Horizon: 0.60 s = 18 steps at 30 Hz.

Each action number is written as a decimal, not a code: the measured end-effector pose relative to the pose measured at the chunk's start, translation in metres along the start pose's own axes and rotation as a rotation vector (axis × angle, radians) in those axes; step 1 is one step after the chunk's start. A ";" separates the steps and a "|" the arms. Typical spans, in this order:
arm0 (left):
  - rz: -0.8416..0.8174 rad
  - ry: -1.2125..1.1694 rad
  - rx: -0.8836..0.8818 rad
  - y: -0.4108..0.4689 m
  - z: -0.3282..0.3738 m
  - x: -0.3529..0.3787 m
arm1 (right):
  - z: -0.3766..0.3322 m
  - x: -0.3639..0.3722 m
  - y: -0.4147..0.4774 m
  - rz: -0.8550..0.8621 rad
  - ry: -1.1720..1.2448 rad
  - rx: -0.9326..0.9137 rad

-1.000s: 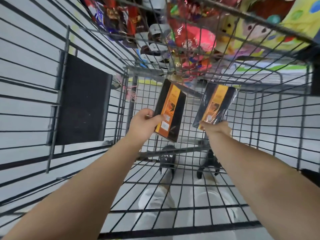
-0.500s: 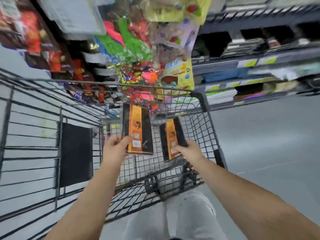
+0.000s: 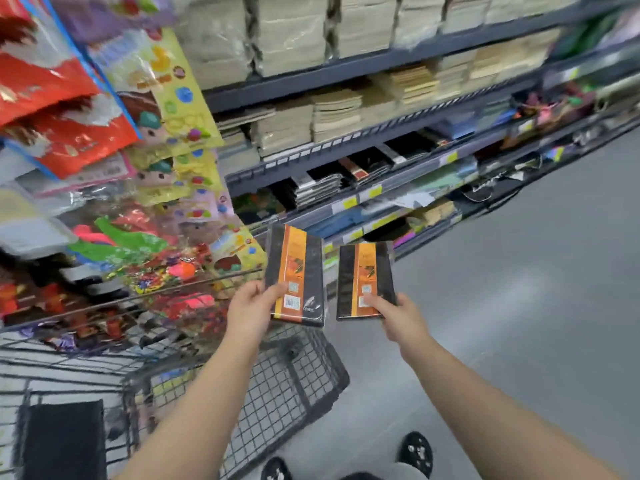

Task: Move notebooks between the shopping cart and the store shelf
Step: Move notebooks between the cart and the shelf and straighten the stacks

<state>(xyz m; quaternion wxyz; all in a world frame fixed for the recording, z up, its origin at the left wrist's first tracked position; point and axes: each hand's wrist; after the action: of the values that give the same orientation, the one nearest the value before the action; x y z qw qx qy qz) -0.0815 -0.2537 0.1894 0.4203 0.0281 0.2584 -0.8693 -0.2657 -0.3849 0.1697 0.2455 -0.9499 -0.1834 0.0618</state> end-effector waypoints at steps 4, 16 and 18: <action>-0.049 -0.032 0.033 -0.014 0.023 0.091 | -0.021 -0.081 0.025 0.066 0.011 -0.037; -0.107 -0.042 -0.005 -0.034 0.061 0.288 | -0.081 -0.265 0.107 0.111 0.081 -0.071; -0.100 -0.018 -0.010 -0.027 0.065 0.309 | -0.084 -0.278 0.127 0.101 0.087 -0.041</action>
<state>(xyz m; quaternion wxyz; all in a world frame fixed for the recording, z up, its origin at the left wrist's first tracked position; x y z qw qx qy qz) -0.2900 -0.4919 0.1753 0.3790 0.0051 0.2601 -0.8881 -0.4655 -0.6306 0.1889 0.2303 -0.9646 -0.1255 0.0290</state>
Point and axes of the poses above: each hand's wrist, its own y-axis towards the middle knuckle, its own x-axis out of the palm, z = x × y, and after that the axes turned 8 degrees about y, right-handed
